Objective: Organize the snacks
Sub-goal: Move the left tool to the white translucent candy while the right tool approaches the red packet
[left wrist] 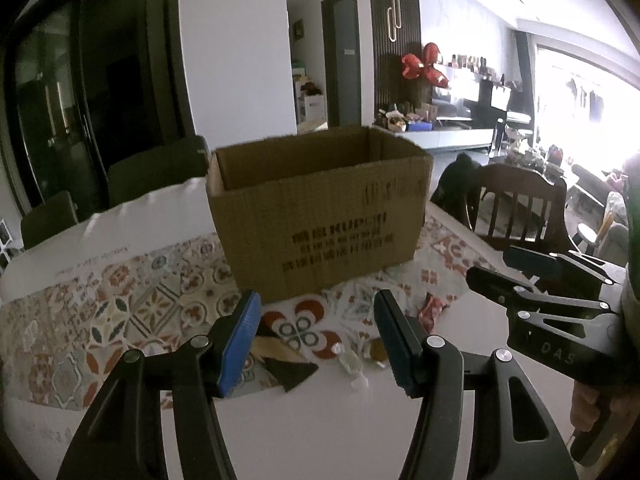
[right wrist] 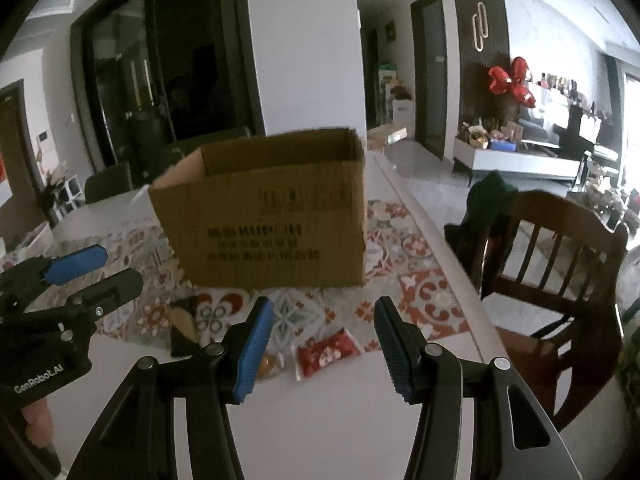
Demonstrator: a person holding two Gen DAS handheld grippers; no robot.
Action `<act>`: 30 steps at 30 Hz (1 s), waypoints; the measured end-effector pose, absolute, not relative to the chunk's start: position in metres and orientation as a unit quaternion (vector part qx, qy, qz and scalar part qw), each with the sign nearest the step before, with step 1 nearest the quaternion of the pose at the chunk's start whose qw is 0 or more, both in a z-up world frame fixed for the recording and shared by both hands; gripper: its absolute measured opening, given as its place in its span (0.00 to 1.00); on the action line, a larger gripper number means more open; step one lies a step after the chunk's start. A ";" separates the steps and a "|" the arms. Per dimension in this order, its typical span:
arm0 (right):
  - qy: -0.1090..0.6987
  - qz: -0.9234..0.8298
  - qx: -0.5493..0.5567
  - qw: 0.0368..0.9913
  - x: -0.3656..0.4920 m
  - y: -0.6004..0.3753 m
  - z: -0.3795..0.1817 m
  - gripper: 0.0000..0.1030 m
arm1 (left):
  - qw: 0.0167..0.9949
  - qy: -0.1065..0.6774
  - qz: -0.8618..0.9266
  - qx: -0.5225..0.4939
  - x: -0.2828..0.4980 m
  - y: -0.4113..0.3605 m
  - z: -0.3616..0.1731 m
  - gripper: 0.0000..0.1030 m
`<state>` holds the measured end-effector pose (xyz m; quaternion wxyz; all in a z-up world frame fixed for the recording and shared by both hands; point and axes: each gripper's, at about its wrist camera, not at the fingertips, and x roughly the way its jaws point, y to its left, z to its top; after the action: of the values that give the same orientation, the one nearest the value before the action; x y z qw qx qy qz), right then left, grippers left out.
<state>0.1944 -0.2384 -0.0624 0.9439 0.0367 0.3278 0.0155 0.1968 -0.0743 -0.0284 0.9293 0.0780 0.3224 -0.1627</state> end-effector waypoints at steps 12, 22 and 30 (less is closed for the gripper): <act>0.363 0.048 0.020 0.931 0.202 -0.241 -0.098 0.65 | 0.915 0.370 -0.151 0.063 0.196 -0.086 -0.073 0.55; 0.381 0.075 0.006 0.922 0.211 -0.247 -0.122 0.65 | 0.912 0.384 -0.133 0.055 0.202 -0.097 -0.098 0.48; 0.401 0.081 0.011 0.912 0.228 -0.249 -0.136 0.65 | 0.893 0.428 -0.135 0.026 0.216 -0.097 -0.118 0.41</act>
<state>0.2279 -0.2494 -0.1362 0.9125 0.0110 0.4010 0.0806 0.2160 -0.0972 -0.1181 0.8935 0.0260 0.4276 -0.1348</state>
